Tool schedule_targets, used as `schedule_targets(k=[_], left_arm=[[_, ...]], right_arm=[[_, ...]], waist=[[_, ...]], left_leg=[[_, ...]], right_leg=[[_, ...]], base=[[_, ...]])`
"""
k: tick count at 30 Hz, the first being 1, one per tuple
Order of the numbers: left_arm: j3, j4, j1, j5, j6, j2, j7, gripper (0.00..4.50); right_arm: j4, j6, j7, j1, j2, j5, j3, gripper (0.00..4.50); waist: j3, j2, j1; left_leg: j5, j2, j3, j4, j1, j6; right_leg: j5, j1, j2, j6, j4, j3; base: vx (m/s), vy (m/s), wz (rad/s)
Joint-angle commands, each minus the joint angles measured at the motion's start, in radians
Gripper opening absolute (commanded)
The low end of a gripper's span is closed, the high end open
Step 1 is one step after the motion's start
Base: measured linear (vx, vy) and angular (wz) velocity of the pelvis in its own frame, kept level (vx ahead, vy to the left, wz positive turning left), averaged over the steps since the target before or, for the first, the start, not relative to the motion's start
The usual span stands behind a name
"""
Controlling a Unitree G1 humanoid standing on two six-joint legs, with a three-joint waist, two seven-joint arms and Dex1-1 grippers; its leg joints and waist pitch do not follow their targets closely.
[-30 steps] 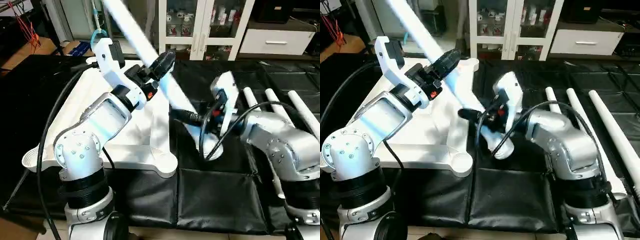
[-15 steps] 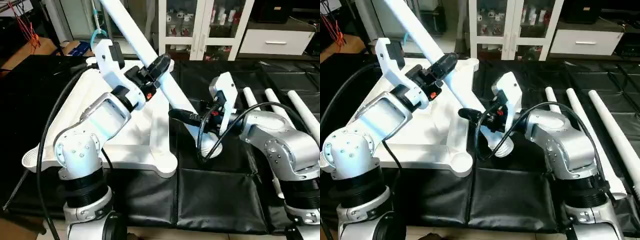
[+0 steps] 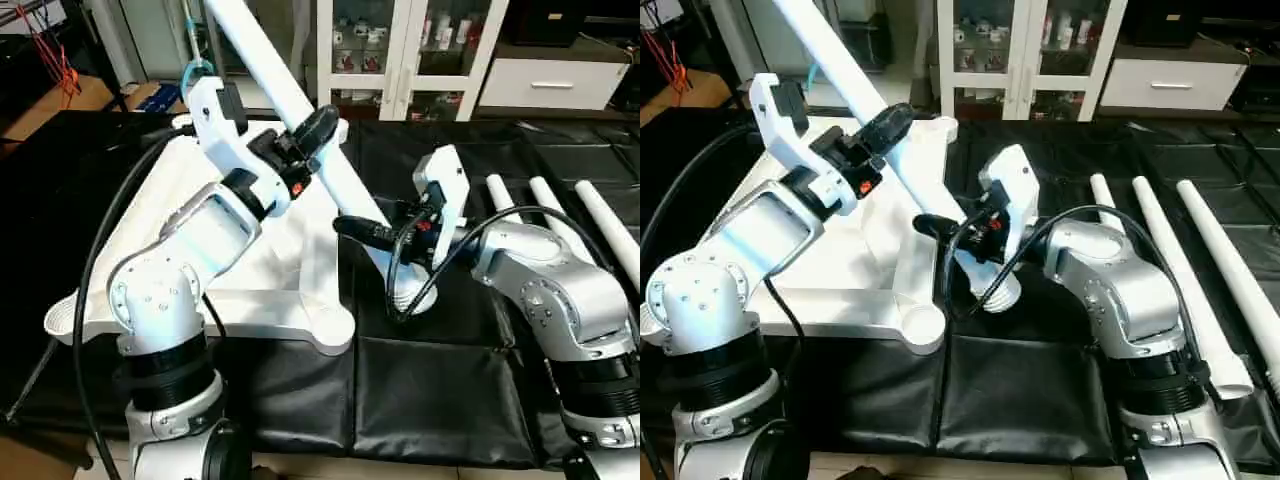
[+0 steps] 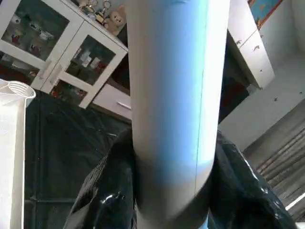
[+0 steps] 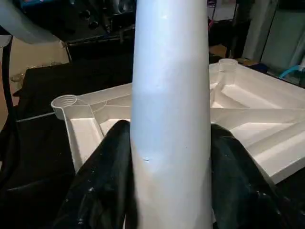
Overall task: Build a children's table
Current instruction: Pick table leg
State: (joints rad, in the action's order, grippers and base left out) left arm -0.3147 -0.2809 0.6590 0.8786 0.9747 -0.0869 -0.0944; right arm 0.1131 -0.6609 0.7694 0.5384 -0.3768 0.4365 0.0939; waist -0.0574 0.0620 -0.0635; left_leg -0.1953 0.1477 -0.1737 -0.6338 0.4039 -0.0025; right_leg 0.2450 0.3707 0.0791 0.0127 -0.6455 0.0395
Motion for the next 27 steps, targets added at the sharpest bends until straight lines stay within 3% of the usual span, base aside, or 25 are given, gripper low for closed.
schedule_targets(k=[1,7,10,11,12,14,15,18,19,22,27], left_arm=[[0.007,0.013,0.011,-0.007,-0.004,0.013,-0.013,1.71],[0.017,0.022,0.017,-0.021,-0.016,0.039,0.005,1.7],[0.031,0.028,0.027,-0.036,-0.021,0.076,0.038,1.7],[0.044,0.028,0.029,-0.042,-0.018,0.096,0.059,1.7],[0.06,0.027,0.031,-0.047,-0.009,0.123,0.09,1.7],[0.098,0.018,0.033,-0.051,0.004,0.173,0.147,1.7],[0.104,0.015,0.033,-0.049,0.007,0.181,0.157,1.7],[0.132,0.0,0.041,-0.028,0.024,0.207,0.205,1.7],[0.147,-0.005,0.044,-0.027,0.027,0.219,0.226,1.7],[0.176,-0.007,0.059,-0.027,0.031,0.239,0.266,1.7],[0.221,-0.001,0.09,-0.024,0.018,0.247,0.332,1.7]], right_arm=[[0.011,0.026,-0.018,0.008,-0.001,-0.013,-0.014,2.46],[0.01,0.026,-0.025,0.006,0.003,-0.008,-0.022,2.91],[0.02,0.003,-0.002,0.009,0.01,0.051,-0.056,3.21],[0.026,-0.008,0.015,0.01,0.007,0.078,-0.071,3.35],[0.027,-0.031,0.049,0.016,-0.005,0.128,-0.103,3.35],[0.01,-0.064,0.108,0.032,-0.039,0.2,-0.154,3.63],[0.003,-0.069,0.121,0.036,-0.048,0.212,-0.164,3.72],[-0.049,-0.085,0.171,0.058,-0.086,0.234,-0.191,3.94],[-0.059,-0.093,0.185,0.063,-0.1,0.236,-0.19,4.06],[-0.1,-0.101,0.22,0.079,-0.136,0.206,-0.156,4.28],[-0.126,-0.113,0.285,0.082,-0.176,0.165,-0.053,4.5]], waist=[[0.074,0.003,-0.001],[0.074,0.004,0.0],[0.075,0.001,0.0],[0.074,-0.008,0.001],[0.075,-0.003,-0.003],[0.075,-0.008,-0.003],[0.076,-0.005,-0.006],[0.074,-0.012,-0.004],[0.074,-0.017,-0.003],[0.074,-0.016,-0.004],[0.075,-0.023,-0.001]], left_leg=[[-0.065,0.069,0.036,0.069,-0.027,0.029],[-0.073,0.069,0.037,0.07,-0.027,0.025],[-0.066,0.068,0.035,0.07,-0.028,0.036],[-0.068,0.07,0.034,0.07,-0.028,0.038],[-0.064,0.068,0.035,0.07,-0.028,0.044],[-0.059,0.069,0.034,0.07,-0.029,0.051],[-0.051,0.069,0.034,0.068,-0.03,0.052],[-0.047,0.067,0.03,0.067,-0.027,0.049],[-0.048,0.067,0.029,0.067,-0.027,0.05],[-0.041,0.066,0.029,0.065,-0.026,0.055],[-0.024,0.067,0.027,0.062,-0.025,0.069]], right_leg=[[-0.12,-0.043,0.064,-0.275,0.067,-0.036],[-0.107,-0.044,0.063,-0.27,0.068,-0.036],[-0.115,-0.042,0.063,-0.271,0.066,-0.037],[-0.108,-0.043,0.063,-0.27,0.069,-0.037],[-0.104,-0.044,0.064,-0.272,0.067,-0.037],[-0.103,-0.041,0.062,-0.27,0.067,-0.037],[-0.104,-0.042,0.062,-0.272,0.064,-0.036],[-0.09,-0.042,0.064,-0.284,0.065,-0.036],[-0.084,-0.042,0.064,-0.286,0.067,-0.036],[-0.064,-0.041,0.065,-0.289,0.067,-0.036],[-0.062,-0.042,0.067,-0.297,0.066,-0.037]], base=[[0.0,0.0,0.0],[0.0,0.0,0.0],[0.0,0.0,0.0],[0.0,0.0,0.0],[0.0,0.0,0.0],[0.0,0.0,0.0],[0.0,0.0,0.0],[0.0,0.0,0.0],[0.0,0.0,0.0],[0.0,0.0,0.0],[0.0,0.0,0.0]])
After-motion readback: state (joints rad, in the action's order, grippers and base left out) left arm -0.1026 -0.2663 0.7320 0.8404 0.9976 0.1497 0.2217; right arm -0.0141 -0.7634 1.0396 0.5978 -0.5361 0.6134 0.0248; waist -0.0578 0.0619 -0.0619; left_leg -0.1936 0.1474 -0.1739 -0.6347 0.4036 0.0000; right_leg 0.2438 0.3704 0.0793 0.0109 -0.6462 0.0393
